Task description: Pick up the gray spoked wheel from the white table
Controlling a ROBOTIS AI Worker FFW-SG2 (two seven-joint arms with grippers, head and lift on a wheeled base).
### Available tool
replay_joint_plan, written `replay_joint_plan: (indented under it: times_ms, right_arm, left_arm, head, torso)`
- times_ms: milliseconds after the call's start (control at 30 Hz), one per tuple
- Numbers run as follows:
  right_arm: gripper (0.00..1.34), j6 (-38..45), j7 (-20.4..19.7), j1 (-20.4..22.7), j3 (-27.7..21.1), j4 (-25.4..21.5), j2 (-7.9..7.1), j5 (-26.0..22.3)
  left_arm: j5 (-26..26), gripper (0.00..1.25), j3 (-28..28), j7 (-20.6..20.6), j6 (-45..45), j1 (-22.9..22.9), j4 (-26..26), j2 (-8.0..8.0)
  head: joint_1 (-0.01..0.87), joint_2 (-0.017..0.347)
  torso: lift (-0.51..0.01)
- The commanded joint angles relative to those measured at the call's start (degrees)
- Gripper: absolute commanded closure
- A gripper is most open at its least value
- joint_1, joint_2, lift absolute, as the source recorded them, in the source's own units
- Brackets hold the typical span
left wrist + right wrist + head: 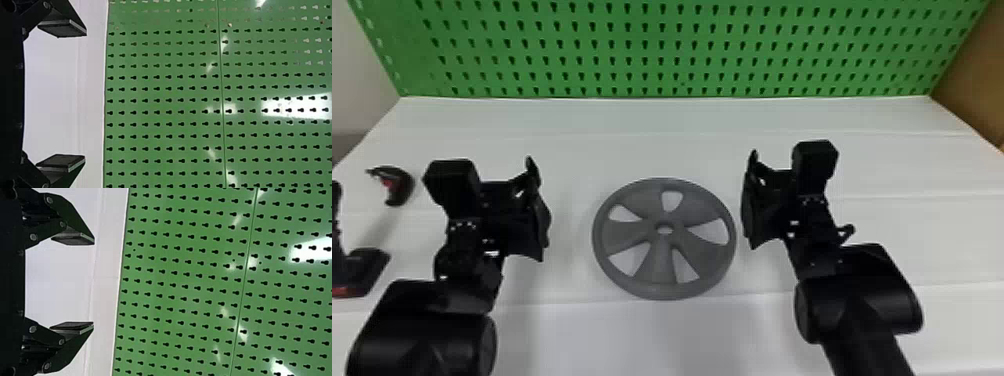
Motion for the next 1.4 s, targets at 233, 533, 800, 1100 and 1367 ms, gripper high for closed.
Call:
replay_joint_plan:
  times_ms: [233, 533, 800, 1100, 1367]
  right_arm:
    - [0.5, 1.3, 0.0, -0.36, 0.69, 0.0, -0.18, 0.08]
    - [0.5, 1.66, 0.0, -0.45, 0.78, 0.0, -0.18, 0.17]
    - [0.5, 3.68, 0.0, -0.8, 1.04, -0.26, -0.26, -0.27]
    - [0.5, 11.15, 0.0, -2.73, 2.19, -2.02, -0.53, -1.94]
    - [0.5, 23.1, -0.35, -5.98, 1.22, -4.57, -0.53, -6.78]
  left_arm:
    - [0.0, 0.15, 0.02, 0.0, 0.0, -0.05, 0.0, 0.0]
    - [0.0, 0.15, 0.02, 0.0, 0.0, -0.05, 0.0, 0.0]
    - [0.0, 0.15, 0.02, 0.0, 0.0, -0.05, 0.0, 0.0]
    - [-0.17, 0.15, 0.11, 0.0, -0.09, -0.14, 0.0, 0.0]
    - [-0.35, 0.15, 0.11, 0.0, -0.18, -0.14, 0.0, 0.0]
  head:
    - [0.765, 0.002]
    - [0.765, 0.002]
    - [0.765, 0.002]
    - [0.765, 0.002]
    - [0.765, 0.002]
  torso:
    - [-0.096]
    - [-0.096]
    - [-0.096]
    - [-0.096]
    - [-0.096]
